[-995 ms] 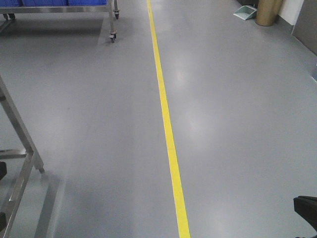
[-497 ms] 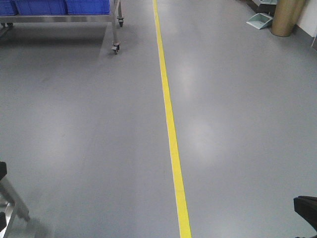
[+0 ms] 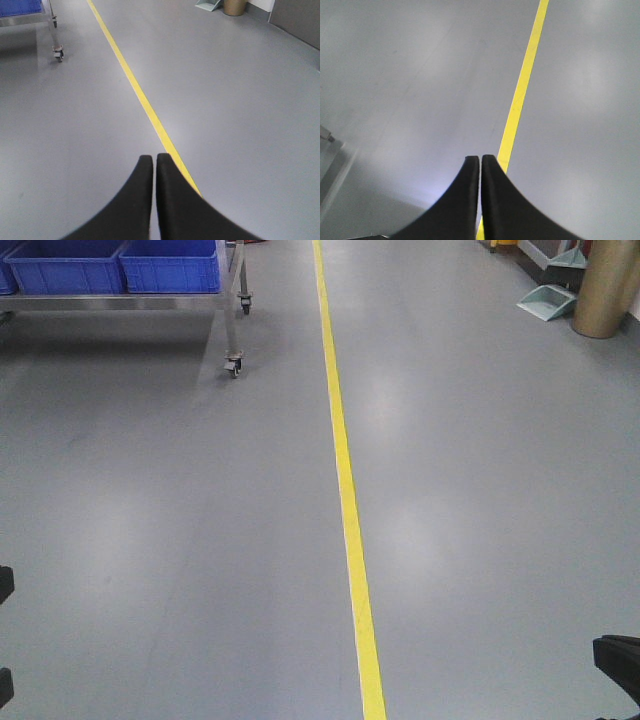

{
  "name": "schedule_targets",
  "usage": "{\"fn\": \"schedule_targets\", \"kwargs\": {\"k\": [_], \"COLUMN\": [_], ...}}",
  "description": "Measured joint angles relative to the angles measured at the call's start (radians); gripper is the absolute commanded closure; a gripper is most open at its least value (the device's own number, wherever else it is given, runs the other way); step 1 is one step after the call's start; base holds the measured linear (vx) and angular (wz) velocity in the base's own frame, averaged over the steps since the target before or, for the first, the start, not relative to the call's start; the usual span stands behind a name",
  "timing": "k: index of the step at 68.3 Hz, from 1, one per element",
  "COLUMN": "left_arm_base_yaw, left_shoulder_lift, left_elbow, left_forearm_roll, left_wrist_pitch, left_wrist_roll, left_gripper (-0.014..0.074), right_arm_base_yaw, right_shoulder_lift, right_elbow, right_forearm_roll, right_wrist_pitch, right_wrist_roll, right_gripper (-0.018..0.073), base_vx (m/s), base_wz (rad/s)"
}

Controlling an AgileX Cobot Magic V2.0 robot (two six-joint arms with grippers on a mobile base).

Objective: Move and align brake pads A on conveyor
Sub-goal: 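Drive the base on toward the steel table with blue bins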

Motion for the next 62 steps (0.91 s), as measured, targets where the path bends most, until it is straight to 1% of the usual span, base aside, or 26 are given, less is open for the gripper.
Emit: {"fn": "schedule_targets", "kwargs": {"k": [24,38,49,62], "left_arm_base_yaw": [0.000,0.000,0.000,0.000], "left_shoulder_lift": [0.000,0.000,0.001,0.001], "left_elbow": [0.000,0.000,0.000,0.000], "left_forearm_roll": [0.000,0.000,0.000,0.000], "left_wrist_pitch": [0.000,0.000,-0.001,-0.001], "left_wrist_roll": [0.000,0.000,0.000,0.000], "left_gripper": [0.0603,0.0603,0.0603,0.0603], "right_arm_base_yaw": [0.000,0.000,0.000,0.000], "right_shoulder_lift": [0.000,0.000,0.000,0.000], "right_elbow": [0.000,0.000,0.000,0.000], "right_forearm_roll": [0.000,0.000,0.000,-0.001], "right_wrist_pitch": [0.000,0.000,0.000,0.001], "right_wrist_roll": [0.000,0.000,0.000,0.000], "right_gripper": [0.0568,0.0568,0.0568,0.0568], "base_vx": [0.42,0.32,0.26,0.19], "base_wz": [0.11,0.27,0.60,0.99]}}
